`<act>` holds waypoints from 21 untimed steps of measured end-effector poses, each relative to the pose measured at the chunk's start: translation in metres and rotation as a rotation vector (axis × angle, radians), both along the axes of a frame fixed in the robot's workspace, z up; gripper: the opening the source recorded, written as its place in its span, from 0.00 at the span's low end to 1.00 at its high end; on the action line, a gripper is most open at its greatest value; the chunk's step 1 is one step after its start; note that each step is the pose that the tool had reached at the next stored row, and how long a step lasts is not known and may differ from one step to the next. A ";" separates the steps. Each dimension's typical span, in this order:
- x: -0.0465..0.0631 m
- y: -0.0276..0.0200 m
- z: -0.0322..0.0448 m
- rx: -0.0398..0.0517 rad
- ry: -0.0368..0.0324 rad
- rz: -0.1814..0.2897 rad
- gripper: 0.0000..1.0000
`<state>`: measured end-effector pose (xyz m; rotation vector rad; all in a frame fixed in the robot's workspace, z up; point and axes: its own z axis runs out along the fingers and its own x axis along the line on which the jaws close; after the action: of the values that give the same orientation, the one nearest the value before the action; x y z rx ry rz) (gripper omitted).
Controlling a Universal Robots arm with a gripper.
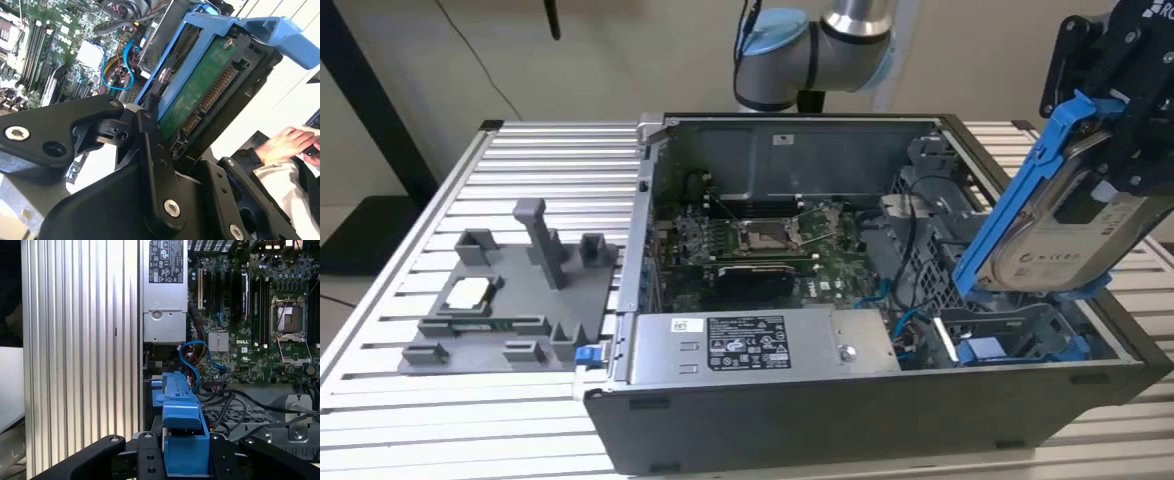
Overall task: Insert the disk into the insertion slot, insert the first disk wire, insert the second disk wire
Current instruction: 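Insert the disk into the insertion slot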
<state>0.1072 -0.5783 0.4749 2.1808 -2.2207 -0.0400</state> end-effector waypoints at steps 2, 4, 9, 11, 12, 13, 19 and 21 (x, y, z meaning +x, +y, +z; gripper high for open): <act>0.000 0.0000 -0.0003 0.0003 0.0000 0.000 0.33; 0.000 0.0000 -0.0006 0.0004 0.0000 0.000 0.33; 0.000 0.0000 -0.0027 0.0004 0.0000 0.000 0.33; 0.000 0.0000 -0.0040 0.0004 0.0000 0.000 0.33; 0.000 0.0000 -0.0047 0.0004 0.0000 0.000 0.33; 0.000 0.0000 -0.0053 0.0004 0.0000 0.000 0.33; 0.000 0.0000 -0.0084 0.0003 0.0000 0.000 0.33; 0.000 0.0000 -0.0095 0.0004 0.0000 0.000 0.33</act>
<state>0.1072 -0.5783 0.4654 2.1810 -2.2209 -0.0404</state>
